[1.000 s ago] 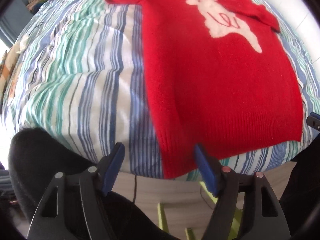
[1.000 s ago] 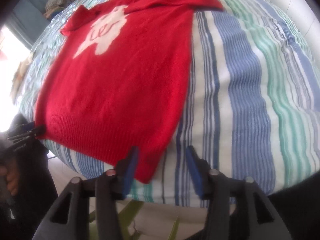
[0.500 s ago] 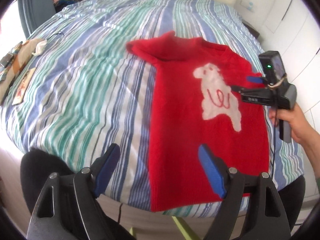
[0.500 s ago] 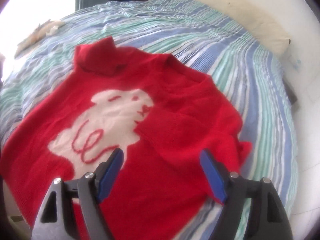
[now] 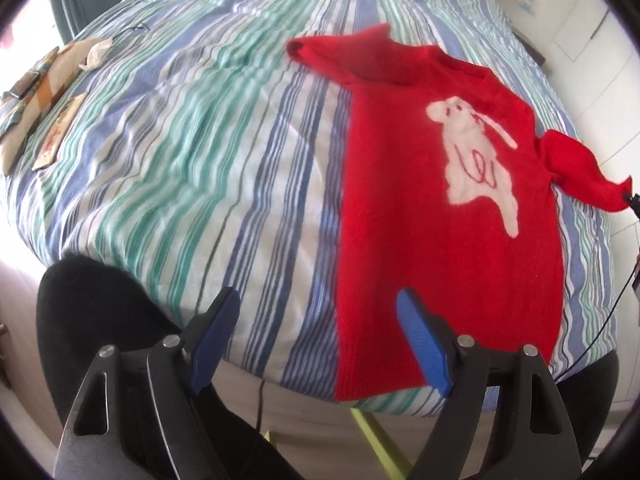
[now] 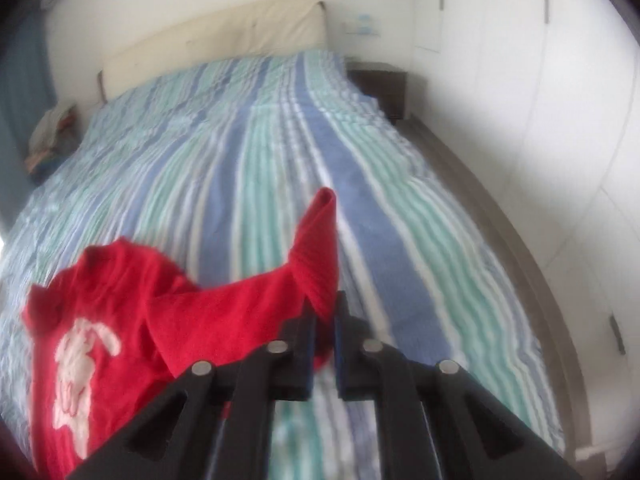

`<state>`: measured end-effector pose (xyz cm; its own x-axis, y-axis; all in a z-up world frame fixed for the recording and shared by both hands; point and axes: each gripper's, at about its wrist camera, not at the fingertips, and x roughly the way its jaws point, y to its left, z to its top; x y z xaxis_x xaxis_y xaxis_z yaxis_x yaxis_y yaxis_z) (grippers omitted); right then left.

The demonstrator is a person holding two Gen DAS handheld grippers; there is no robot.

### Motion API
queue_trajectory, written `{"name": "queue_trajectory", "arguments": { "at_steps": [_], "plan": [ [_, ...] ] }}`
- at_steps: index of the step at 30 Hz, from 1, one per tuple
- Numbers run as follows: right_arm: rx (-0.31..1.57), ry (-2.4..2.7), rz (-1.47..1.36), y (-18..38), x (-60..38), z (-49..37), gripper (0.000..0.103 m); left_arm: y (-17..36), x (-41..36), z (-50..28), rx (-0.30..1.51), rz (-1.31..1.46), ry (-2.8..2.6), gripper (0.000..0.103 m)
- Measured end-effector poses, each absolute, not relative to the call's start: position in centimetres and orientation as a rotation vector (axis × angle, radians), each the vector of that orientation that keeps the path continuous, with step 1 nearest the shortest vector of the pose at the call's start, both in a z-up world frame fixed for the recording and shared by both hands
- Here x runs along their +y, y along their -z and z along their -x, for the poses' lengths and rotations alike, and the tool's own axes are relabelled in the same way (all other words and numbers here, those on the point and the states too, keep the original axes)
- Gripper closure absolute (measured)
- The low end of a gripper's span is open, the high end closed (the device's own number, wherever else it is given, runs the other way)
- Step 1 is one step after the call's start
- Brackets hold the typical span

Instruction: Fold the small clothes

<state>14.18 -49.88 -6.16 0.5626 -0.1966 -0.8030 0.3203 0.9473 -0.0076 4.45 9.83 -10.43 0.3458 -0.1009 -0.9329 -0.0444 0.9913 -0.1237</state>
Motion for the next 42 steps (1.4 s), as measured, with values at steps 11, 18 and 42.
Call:
{"name": "queue_trajectory", "arguments": {
  "at_steps": [11,18,42],
  "plan": [
    [1.074,0.56,-0.313,14.9,-59.3,-8.2,0.097,8.1,5.0,-4.7,1.174,0.004,0.097,0.021],
    [1.08,0.576,-0.385,16.6,-61.1,-5.3,0.089,8.7,8.3,-6.5,1.183,-0.069,0.012,0.021],
    [0.937,0.111,-0.172,9.7,-34.3,2.2,0.03,17.7,0.4,-32.6,1.191,-0.266,0.302,0.065]
  ]
}}
